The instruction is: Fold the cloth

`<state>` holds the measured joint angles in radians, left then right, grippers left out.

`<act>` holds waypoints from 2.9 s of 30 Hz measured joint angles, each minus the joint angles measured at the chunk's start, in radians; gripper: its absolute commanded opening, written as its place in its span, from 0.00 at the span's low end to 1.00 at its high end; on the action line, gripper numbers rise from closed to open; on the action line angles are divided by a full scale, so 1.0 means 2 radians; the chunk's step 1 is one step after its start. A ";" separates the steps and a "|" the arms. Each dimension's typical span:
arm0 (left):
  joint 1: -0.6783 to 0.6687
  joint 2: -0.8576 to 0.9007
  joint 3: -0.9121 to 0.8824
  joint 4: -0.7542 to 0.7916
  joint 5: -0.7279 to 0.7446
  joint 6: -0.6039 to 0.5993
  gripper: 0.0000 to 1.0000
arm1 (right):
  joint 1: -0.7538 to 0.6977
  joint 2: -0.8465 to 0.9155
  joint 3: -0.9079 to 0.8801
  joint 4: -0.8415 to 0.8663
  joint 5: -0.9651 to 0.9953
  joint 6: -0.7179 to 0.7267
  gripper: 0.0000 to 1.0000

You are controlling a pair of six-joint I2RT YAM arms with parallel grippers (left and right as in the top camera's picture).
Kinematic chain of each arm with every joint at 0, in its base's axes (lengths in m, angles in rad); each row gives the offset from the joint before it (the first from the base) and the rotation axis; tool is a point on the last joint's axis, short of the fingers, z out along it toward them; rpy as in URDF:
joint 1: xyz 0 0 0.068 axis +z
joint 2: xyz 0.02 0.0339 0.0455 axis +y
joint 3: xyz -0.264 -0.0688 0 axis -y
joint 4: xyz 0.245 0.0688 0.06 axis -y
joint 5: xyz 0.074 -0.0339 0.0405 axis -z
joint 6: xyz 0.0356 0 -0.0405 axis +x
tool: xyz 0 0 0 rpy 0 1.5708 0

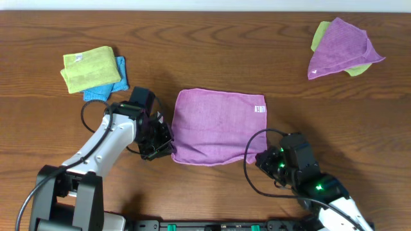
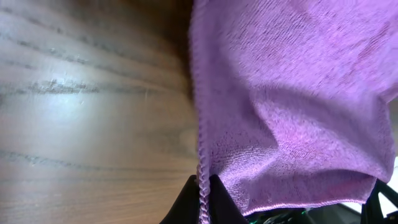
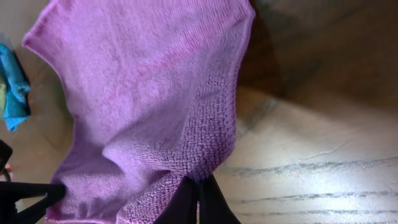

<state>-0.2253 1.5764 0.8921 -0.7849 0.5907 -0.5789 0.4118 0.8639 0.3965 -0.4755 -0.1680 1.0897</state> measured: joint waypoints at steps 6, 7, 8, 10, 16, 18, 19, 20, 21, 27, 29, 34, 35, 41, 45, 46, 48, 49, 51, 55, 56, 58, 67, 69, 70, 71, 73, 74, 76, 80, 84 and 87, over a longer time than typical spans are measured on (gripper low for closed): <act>0.000 0.000 0.000 0.047 0.002 -0.023 0.06 | 0.000 0.002 0.000 0.022 0.023 -0.003 0.01; 0.000 0.000 0.000 0.053 0.002 -0.026 0.06 | 0.000 0.005 0.000 0.026 0.026 -0.004 0.01; 0.000 0.000 0.000 0.061 0.002 -0.029 0.06 | 0.000 0.009 0.001 0.030 0.029 -0.006 0.01; 0.000 0.000 0.000 0.076 0.002 -0.037 0.06 | 0.000 0.019 0.001 0.036 0.032 -0.010 0.01; 0.000 0.000 0.000 0.108 0.001 -0.053 0.06 | -0.012 0.058 0.007 0.065 0.036 -0.031 0.01; 0.000 0.000 0.000 0.124 -0.001 -0.059 0.06 | -0.023 0.073 0.019 0.066 0.037 -0.045 0.01; 0.000 0.000 0.000 0.132 -0.002 -0.062 0.06 | -0.028 0.079 0.025 0.067 0.036 -0.052 0.01; 0.000 0.000 0.000 0.142 -0.002 -0.065 0.06 | -0.034 0.087 0.032 0.068 0.036 -0.059 0.01; 0.000 0.000 0.000 0.153 -0.004 -0.068 0.06 | -0.040 0.094 0.040 0.069 0.037 -0.067 0.01; 0.000 0.000 0.000 0.201 -0.024 -0.087 0.06 | -0.065 0.139 0.072 0.080 0.036 -0.107 0.01; 0.000 0.000 0.000 0.211 -0.035 -0.092 0.06 | -0.069 0.154 0.077 0.091 0.036 -0.117 0.01; 0.000 0.000 0.000 0.257 -0.066 -0.104 0.06 | -0.070 0.184 0.081 0.138 0.035 -0.129 0.01; 0.000 0.000 0.000 0.265 -0.073 -0.105 0.06 | -0.070 0.189 0.081 0.146 0.035 -0.130 0.01; 0.000 0.015 0.000 0.315 -0.091 -0.119 0.06 | -0.070 0.216 0.081 0.188 0.035 -0.132 0.01; 0.000 0.040 0.000 0.335 -0.096 -0.130 0.06 | -0.071 0.241 0.082 0.224 0.036 -0.134 0.01; 0.000 0.045 0.000 0.338 -0.097 -0.131 0.06 | -0.072 0.245 0.082 0.230 0.037 -0.134 0.01; -0.001 0.059 0.002 0.346 -0.099 -0.132 0.06 | -0.075 0.257 0.082 0.244 0.036 -0.134 0.01; -0.001 0.064 0.003 0.350 -0.099 -0.132 0.06 | -0.077 0.263 0.083 0.248 0.036 -0.134 0.01; -0.002 0.075 0.010 0.360 -0.101 -0.132 0.06 | -0.079 0.274 0.085 0.255 0.038 -0.137 0.01; -0.003 0.098 0.044 0.370 -0.103 -0.132 0.06 | -0.080 0.298 0.099 0.270 0.044 -0.143 0.01; -0.003 0.103 0.052 0.371 -0.103 -0.132 0.06 | -0.080 0.304 0.103 0.273 0.045 -0.144 0.01; -0.003 0.113 0.065 0.371 -0.103 -0.132 0.06 | -0.080 0.315 0.108 0.279 0.047 -0.145 0.01; -0.006 0.152 0.093 0.378 -0.105 -0.132 0.06 | -0.080 0.351 0.123 0.299 0.057 -0.154 0.01; -0.007 0.156 0.095 0.384 -0.107 -0.131 0.06 | -0.080 0.355 0.124 0.300 0.060 -0.156 0.01; -0.008 0.158 0.095 0.388 -0.107 -0.132 0.06 | -0.080 0.358 0.125 0.300 0.060 -0.157 0.01; -0.008 0.159 0.095 0.391 -0.109 -0.132 0.06 | -0.080 0.360 0.125 0.300 0.060 -0.157 0.01; -0.009 0.160 0.095 0.394 -0.114 -0.131 0.06 | -0.081 0.365 0.126 0.301 0.062 -0.161 0.01; -0.010 0.160 0.095 0.394 -0.115 -0.131 0.06 | -0.081 0.366 0.126 0.302 0.062 -0.162 0.01; -0.010 0.160 0.095 0.396 -0.118 -0.131 0.06 | -0.083 0.368 0.126 0.307 0.062 -0.166 0.01; -0.014 0.169 0.095 0.410 -0.120 -0.132 0.06 | -0.087 0.369 0.126 0.313 0.070 -0.171 0.01; -0.018 0.179 0.096 0.411 -0.122 -0.131 0.07 | -0.087 0.369 0.126 0.315 0.073 -0.176 0.01; -0.020 0.182 0.096 0.412 -0.125 -0.131 0.11 | -0.087 0.369 0.126 0.315 0.075 -0.178 0.03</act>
<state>-0.2657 1.9411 1.0832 0.0391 0.3405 -0.8417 0.2375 1.6016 0.6483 0.1547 -0.0177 0.7338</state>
